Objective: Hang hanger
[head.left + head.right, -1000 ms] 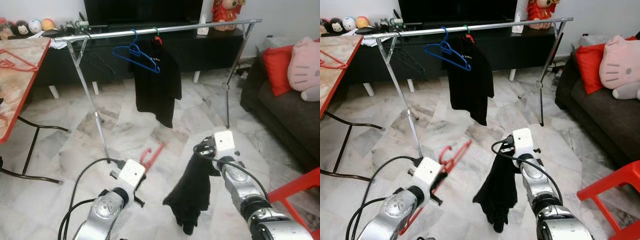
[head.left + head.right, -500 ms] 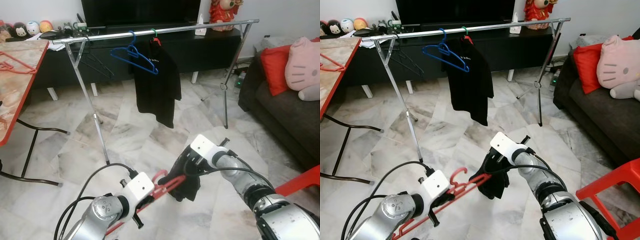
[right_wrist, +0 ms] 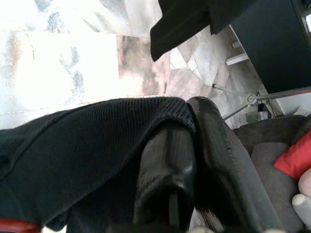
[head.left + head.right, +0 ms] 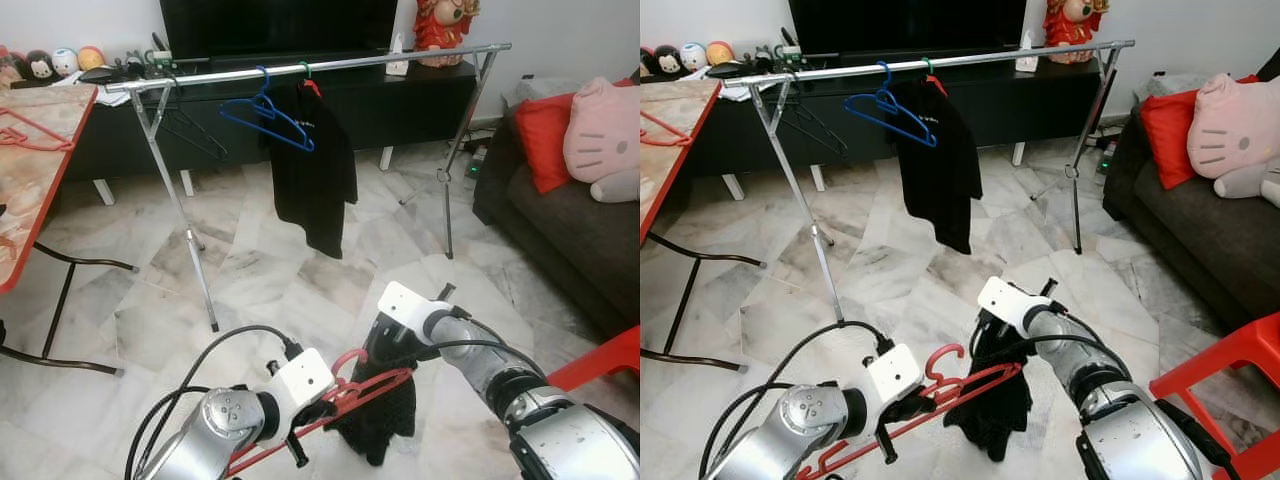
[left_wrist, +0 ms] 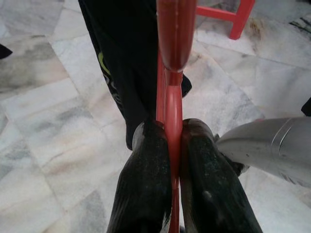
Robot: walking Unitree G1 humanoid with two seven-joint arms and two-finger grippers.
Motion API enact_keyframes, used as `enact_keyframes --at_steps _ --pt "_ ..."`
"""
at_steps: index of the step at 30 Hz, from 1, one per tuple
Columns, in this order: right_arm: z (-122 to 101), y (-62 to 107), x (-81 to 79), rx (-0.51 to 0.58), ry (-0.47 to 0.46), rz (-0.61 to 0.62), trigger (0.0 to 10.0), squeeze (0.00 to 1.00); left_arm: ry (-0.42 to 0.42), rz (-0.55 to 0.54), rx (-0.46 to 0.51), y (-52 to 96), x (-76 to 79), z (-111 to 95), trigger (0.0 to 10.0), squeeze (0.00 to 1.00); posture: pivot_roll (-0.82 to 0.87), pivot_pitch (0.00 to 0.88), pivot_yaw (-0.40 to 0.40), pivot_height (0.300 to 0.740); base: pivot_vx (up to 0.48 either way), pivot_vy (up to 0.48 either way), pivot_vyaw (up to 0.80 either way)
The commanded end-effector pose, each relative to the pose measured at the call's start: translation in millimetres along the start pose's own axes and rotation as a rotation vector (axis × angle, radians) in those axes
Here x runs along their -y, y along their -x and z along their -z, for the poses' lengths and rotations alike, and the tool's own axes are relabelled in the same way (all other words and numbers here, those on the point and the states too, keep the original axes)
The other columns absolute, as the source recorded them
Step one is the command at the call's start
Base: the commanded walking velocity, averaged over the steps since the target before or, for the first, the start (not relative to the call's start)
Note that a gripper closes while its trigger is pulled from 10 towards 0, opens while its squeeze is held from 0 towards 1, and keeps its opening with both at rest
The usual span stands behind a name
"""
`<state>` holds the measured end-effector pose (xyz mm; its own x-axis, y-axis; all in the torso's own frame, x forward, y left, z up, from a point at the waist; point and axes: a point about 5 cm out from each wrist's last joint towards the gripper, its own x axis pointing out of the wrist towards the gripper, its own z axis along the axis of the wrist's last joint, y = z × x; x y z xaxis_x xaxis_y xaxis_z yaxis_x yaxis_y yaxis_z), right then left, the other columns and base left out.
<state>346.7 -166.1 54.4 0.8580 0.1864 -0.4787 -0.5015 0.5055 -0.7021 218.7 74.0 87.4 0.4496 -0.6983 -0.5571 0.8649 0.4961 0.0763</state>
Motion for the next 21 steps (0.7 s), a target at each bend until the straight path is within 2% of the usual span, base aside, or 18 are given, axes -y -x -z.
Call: enact_keyframes --at_steps 1,3,11,13,17,18,20,21 --pt "-5.9 -1.5 7.0 0.01 -0.001 0.015 10.0 0.0 -0.015 -0.008 0.033 1.3 -0.3 -10.4 10.0 0.0 0.11 0.0 -0.065 0.716 0.0 0.0 0.0" --pt "-5.0 -1.4 6.7 0.005 -0.015 0.018 10.0 0.0 0.008 -0.045 0.041 0.8 -3.7 -10.9 10.0 0.0 0.11 0.0 -0.065 0.716 0.0 0.0 0.0" --pt "-3.1 -1.2 5.5 -0.006 -0.055 0.021 10.0 0.0 0.029 -0.059 0.05 -1.7 -1.7 -13.8 10.0 0.0 0.11 0.0 -0.067 0.716 0.0 0.0 0.0" --pt "-3.0 -1.3 6.2 -0.007 -0.095 0.029 10.0 0.0 0.039 -0.083 0.05 -3.2 -2.6 -14.0 10.0 0.0 0.11 0.0 -0.066 0.716 0.0 0.0 0.0" --pt "-2.4 -1.5 11.1 -0.016 -0.25 0.063 10.0 0.0 0.077 -0.176 0.032 -7.8 -8.9 -12.2 10.0 0.0 0.11 0.0 -0.066 0.716 0.0 0.0 0.0" --pt "-2.4 -1.5 11.1 -0.016 -0.25 0.063 10.0 0.0 0.077 -0.176 0.032 -7.8 -8.9 -12.2 10.0 0.0 0.11 0.0 -0.066 0.716 0.0 0.0 0.0" --pt "-0.1 -1.1 14.8 -0.028 -0.367 0.084 10.0 0.0 0.108 -0.236 0.025 -9.7 -14.7 -11.9 10.0 0.0 0.11 0.0 -0.067 0.716 0.0 0.0 0.0" --pt "0.2 -1.1 15.2 -0.03 -0.382 0.087 10.0 0.0 0.11 -0.241 0.025 -9.8 -15.2 -12.0 10.0 0.0 0.11 0.0 -0.067 0.716 0.0 0.0 0.0"
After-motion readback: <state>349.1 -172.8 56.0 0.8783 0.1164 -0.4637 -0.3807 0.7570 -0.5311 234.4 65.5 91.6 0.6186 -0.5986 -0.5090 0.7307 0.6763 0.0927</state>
